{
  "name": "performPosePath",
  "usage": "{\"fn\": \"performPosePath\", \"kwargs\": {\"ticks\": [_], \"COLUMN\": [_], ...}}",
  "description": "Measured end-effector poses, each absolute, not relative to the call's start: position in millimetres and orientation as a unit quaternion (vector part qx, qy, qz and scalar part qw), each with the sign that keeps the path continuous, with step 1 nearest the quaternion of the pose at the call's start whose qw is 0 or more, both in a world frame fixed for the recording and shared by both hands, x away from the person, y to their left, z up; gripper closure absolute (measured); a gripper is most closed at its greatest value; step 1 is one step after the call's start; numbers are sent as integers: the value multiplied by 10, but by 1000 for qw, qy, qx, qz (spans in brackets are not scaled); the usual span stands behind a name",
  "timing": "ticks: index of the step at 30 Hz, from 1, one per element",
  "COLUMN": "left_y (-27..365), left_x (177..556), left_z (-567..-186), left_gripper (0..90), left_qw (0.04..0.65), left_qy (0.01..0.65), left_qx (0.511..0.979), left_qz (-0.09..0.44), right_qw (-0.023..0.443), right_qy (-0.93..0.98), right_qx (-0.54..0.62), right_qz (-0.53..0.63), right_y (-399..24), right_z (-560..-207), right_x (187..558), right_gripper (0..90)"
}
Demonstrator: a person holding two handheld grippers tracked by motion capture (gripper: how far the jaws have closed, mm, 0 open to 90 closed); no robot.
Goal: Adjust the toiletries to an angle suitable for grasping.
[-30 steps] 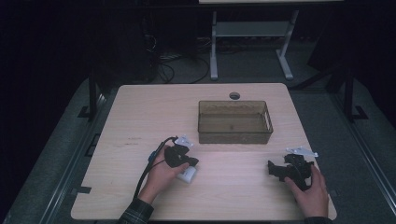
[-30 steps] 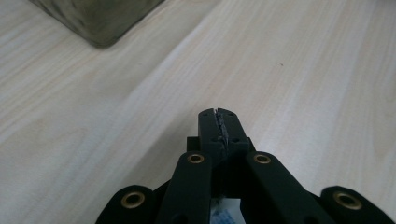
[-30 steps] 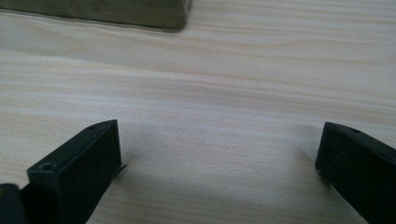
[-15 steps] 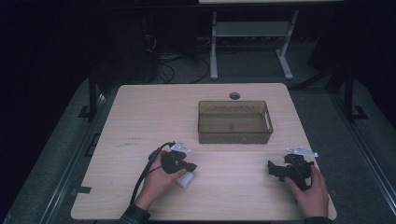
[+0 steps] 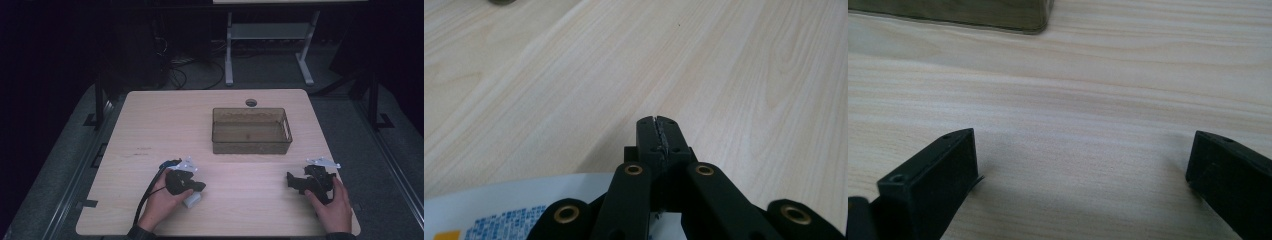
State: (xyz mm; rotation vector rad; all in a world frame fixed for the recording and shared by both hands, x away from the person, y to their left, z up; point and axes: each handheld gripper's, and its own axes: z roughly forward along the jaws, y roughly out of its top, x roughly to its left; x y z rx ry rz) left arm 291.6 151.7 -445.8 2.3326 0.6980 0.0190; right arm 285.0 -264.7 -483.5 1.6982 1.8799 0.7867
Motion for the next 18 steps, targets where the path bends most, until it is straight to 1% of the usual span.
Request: {"fn": "performPosePath", "kwargs": {"ticks": [18], "left_y": [1780], "left_x": [2643], "left_z": [-4484], "left_gripper": [900], "left_qw": [341], "left_qy": [276], "left_qx": [898], "left_qz": [9], "right_qw": [242], "right_qy": [688], "right_qx": [621], "right_qz": [288], "right_y": [-2647], "right_z": [-4835], "right_x": [2850], "right_gripper": [0]}}
